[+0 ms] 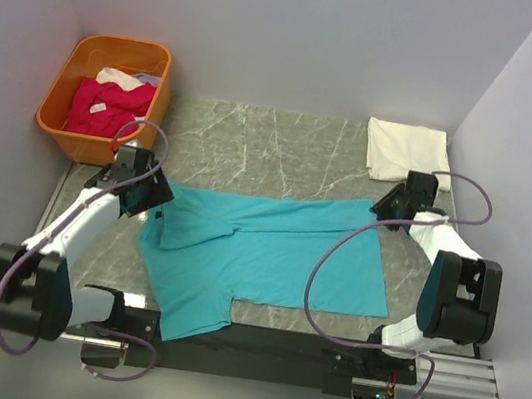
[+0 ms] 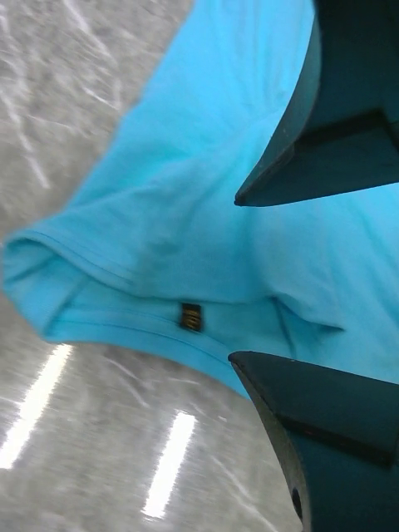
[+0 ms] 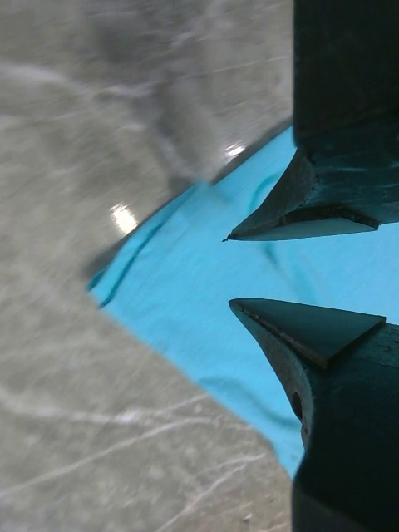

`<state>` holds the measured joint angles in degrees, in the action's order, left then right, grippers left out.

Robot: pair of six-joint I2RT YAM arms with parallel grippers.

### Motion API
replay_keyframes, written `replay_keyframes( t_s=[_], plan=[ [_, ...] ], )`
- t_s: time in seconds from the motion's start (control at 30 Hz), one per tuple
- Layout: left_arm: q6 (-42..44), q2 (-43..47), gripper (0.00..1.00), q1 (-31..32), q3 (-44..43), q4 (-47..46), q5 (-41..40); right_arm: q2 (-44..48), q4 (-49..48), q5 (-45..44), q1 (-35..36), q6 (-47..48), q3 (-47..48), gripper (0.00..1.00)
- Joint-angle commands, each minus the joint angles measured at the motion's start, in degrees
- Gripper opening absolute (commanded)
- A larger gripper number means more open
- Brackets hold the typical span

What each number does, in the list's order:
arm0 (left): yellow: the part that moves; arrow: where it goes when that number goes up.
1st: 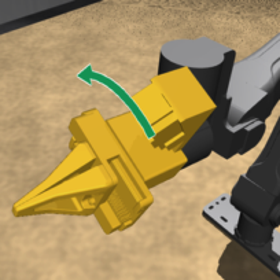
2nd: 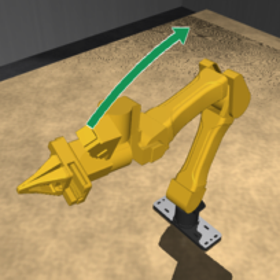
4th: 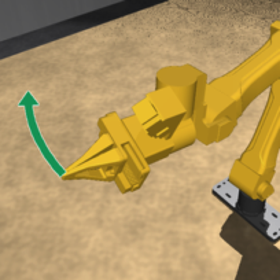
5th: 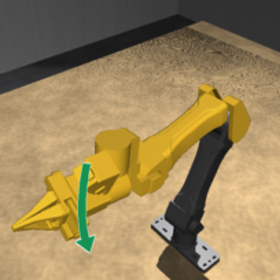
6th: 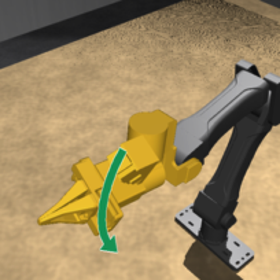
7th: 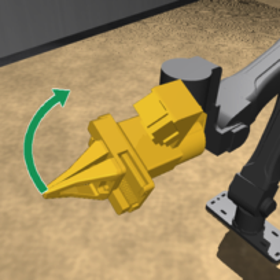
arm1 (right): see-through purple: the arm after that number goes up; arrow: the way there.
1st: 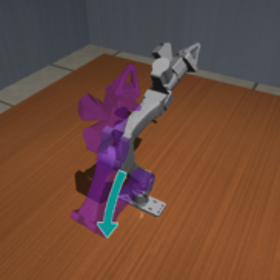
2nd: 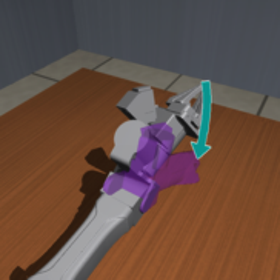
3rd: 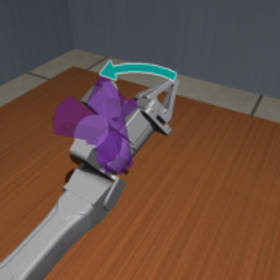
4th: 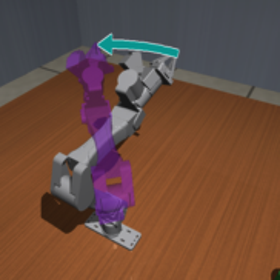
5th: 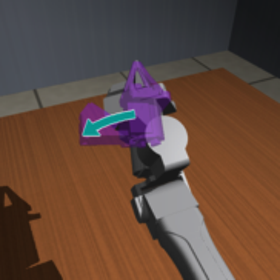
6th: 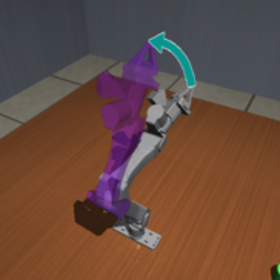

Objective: Fold and stack the t-shirts
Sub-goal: Fold the tshirt

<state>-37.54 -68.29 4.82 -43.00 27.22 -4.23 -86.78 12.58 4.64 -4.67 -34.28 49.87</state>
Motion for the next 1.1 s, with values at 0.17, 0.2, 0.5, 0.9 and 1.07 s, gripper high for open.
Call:
replay_keyframes(
  t_s=[0.17,0.2,0.5,0.9,1.07],
  plan=[
    [3.17,-13.96,0.59,-0.25,-8.92,-10.7,-3.06,-9.09,-2.91,2.65,-1.75,6.33,10.94,0.41],
    [3.7,-16.15,0.58,-0.25,-9.64,-11.05,-3.15,-9.8,-2.74,2.48,-2.01,6.86,11.74,0.41],
    [4.58,-24.42,0.48,-0.25,-15.18,-12.02,-3.77,-18.94,-0.01,6.16,-3.68,7.83,18.77,0.41],
    [4.23,-27.86,0.42,-0.25,-14.92,-11.93,-6.05,-24.05,0.34,11.26,-3.51,8.88,20.71,0.42],
    [3.97,-28.56,0.39,-0.25,-14.65,-11.75,-6.23,-23.87,0.34,13.46,-3.51,10.02,20.18,0.42]
  ],
)
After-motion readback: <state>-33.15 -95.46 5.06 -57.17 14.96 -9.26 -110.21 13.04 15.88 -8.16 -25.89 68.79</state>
